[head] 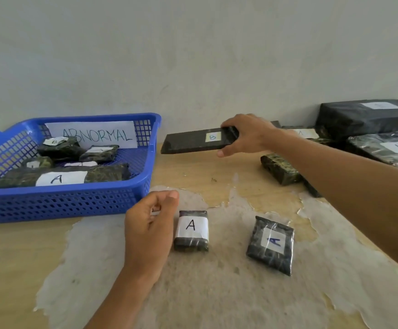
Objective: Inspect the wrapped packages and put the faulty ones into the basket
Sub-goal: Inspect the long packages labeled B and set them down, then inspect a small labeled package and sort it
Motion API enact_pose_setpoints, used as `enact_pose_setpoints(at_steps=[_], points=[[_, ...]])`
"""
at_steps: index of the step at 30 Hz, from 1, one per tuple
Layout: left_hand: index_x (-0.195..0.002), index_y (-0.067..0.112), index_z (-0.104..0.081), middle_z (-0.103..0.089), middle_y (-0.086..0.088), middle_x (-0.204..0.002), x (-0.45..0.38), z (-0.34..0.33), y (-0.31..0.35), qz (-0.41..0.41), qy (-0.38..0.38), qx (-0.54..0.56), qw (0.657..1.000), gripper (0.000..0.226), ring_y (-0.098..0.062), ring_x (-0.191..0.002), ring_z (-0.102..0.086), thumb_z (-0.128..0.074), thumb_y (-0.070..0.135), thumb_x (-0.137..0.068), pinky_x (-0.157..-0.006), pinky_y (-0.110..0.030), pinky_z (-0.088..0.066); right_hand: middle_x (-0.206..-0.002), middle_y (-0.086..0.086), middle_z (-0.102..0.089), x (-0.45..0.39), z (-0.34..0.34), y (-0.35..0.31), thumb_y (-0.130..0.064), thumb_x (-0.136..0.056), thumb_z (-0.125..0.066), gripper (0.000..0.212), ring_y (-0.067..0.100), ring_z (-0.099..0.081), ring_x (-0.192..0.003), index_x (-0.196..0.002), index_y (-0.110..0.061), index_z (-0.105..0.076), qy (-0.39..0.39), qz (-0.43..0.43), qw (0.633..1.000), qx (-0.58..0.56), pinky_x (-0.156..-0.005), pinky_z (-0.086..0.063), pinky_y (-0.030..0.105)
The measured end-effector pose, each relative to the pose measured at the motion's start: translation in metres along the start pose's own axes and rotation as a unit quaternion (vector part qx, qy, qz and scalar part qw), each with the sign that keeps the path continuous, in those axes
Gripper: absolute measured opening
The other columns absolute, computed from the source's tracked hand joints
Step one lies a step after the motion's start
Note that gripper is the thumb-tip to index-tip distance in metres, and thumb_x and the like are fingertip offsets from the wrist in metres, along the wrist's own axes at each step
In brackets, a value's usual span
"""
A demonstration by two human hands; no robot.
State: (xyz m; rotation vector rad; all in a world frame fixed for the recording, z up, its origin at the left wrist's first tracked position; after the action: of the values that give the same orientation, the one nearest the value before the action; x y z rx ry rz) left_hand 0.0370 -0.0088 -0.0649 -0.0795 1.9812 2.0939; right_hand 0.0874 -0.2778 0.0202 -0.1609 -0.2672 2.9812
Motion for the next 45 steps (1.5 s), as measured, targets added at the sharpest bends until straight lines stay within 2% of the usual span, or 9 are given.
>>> enact_pose_setpoints(at_steps=[11,17,20,23,27,31,38,42,45], points=[[-0.077,0.015,-0.075,-0.069,0.004,-0.066,-0.004,-0.004,0.0,0.0,-0.028,0.022,0.999,0.014,0.001,-0.06,-0.059,-0.07,0.016,-0.09,-0.057,-0.009,-0.045,-0.118,0.003,-0.062,-0.046,-0.044,0.007,-0.044,-0.081,-0.081,0.06,0.026,-0.058,-0.109,-0.131,-0.018,-0.059,-0.079,-0.012,0.993,-0.088,-0.095,-0.05,0.041],[-0.083,0.026,-0.077,-0.073,-0.001,-0.08,-0.005,-0.001,-0.005,0.039,-0.042,0.002,0.998,0.014,-0.029,-0.075,-0.069,-0.079,0.04,-0.079,-0.067,-0.041,-0.059,-0.133,0.006,-0.059,-0.053,-0.044,0.014,-0.04,-0.082,-0.082,0.073,0.026,-0.054,-0.121,-0.144,-0.015,-0.054,-0.09,-0.026,0.987,-0.13,-0.098,-0.044,0.035],[-0.088,0.027,-0.076,-0.071,0.007,-0.08,-0.005,0.0,-0.005,0.041,-0.072,-0.021,0.996,0.029,-0.015,-0.072,-0.064,-0.074,0.049,-0.07,-0.064,-0.022,-0.051,-0.142,0.008,-0.055,-0.052,-0.042,0.018,-0.036,-0.086,-0.078,0.074,0.019,-0.047,-0.119,-0.149,-0.014,-0.048,-0.1,-0.028,0.985,-0.141,-0.099,-0.038,0.033],[-0.098,0.033,-0.072,-0.063,0.016,-0.076,-0.006,0.004,-0.001,0.044,-0.134,-0.069,0.988,0.041,-0.002,-0.086,-0.062,-0.076,0.051,-0.062,-0.073,-0.012,-0.047,-0.139,0.008,-0.056,-0.053,-0.044,0.016,-0.031,-0.088,-0.077,0.071,0.018,-0.048,-0.114,-0.149,-0.012,-0.047,-0.104,-0.032,0.983,-0.144,-0.097,-0.04,0.031],[-0.118,0.047,-0.061,-0.055,0.022,-0.118,-0.011,0.02,0.014,0.047,-0.317,-0.155,0.934,0.067,0.018,-0.105,-0.048,-0.09,0.038,-0.058,-0.076,0.003,-0.039,-0.124,0.005,-0.06,-0.054,-0.047,0.011,-0.022,-0.088,-0.076,0.062,0.021,-0.053,-0.111,-0.144,-0.012,-0.053,-0.086,-0.032,0.985,-0.149,-0.093,-0.044,0.032],[-0.126,0.051,-0.053,-0.049,0.031,-0.123,-0.017,0.032,0.016,0.022,-0.424,-0.204,0.882,0.079,0.017,-0.117,-0.045,-0.09,0.024,-0.061,-0.09,0.001,-0.036,-0.123,0.008,-0.066,-0.05,-0.05,0.005,-0.027,-0.092,-0.071,0.05,0.027,-0.059,-0.113,-0.139,-0.017,-0.059,-0.082,-0.017,0.991,-0.106,-0.101,-0.05,0.044],[-0.126,0.033,-0.059,-0.056,0.02,-0.119,-0.017,0.025,0.018,-0.018,-0.348,-0.233,0.908,0.063,0.02,-0.102,-0.052,-0.083,0.005,-0.075,-0.082,0.0,-0.041,-0.117,0.004,-0.067,-0.02,-0.037,-0.002,-0.03,-0.09,-0.073,0.041,0.029,-0.06,-0.115,-0.128,-0.015,-0.065,-0.045,0.022,0.997,-0.05,-0.092,-0.048,0.037],[-0.133,0.025,-0.056,-0.052,0.014,-0.132,-0.034,0.004,0.014,-0.069,-0.266,-0.309,0.911,0.058,-0.005,-0.122,-0.052,-0.072,0.005,-0.082,-0.105,-0.026,-0.044,-0.135,-0.001,-0.059,0.041,-0.016,-0.009,-0.031,-0.093,-0.07,0.048,0.017,-0.054,-0.124,-0.139,-0.02,-0.059,0.019,0.065,0.996,-0.056,-0.098,-0.043,0.026],[-0.14,0.018,-0.051,-0.046,-0.001,-0.145,-0.053,-0.028,0.017,-0.062,-0.219,-0.346,0.91,0.056,-0.02,-0.13,-0.047,-0.061,0.0,-0.088,-0.107,-0.027,-0.038,-0.12,-0.008,-0.064,0.096,-0.01,-0.013,-0.036,-0.093,-0.069,0.037,0.006,-0.06,-0.106,-0.128,-0.024,-0.063,0.001,0.071,0.995,-0.075,-0.077,-0.04,0.008]])
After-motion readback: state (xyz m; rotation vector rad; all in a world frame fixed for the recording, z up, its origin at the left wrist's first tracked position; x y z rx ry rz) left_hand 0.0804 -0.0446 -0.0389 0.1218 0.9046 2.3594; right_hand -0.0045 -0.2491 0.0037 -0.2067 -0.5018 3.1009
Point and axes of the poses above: each hand's wrist, its own x-axis away from the middle knuckle, its own z-axis out of the back of the hand, y = z × x, the point moved 1 cm from there along -x, towards the middle knuckle
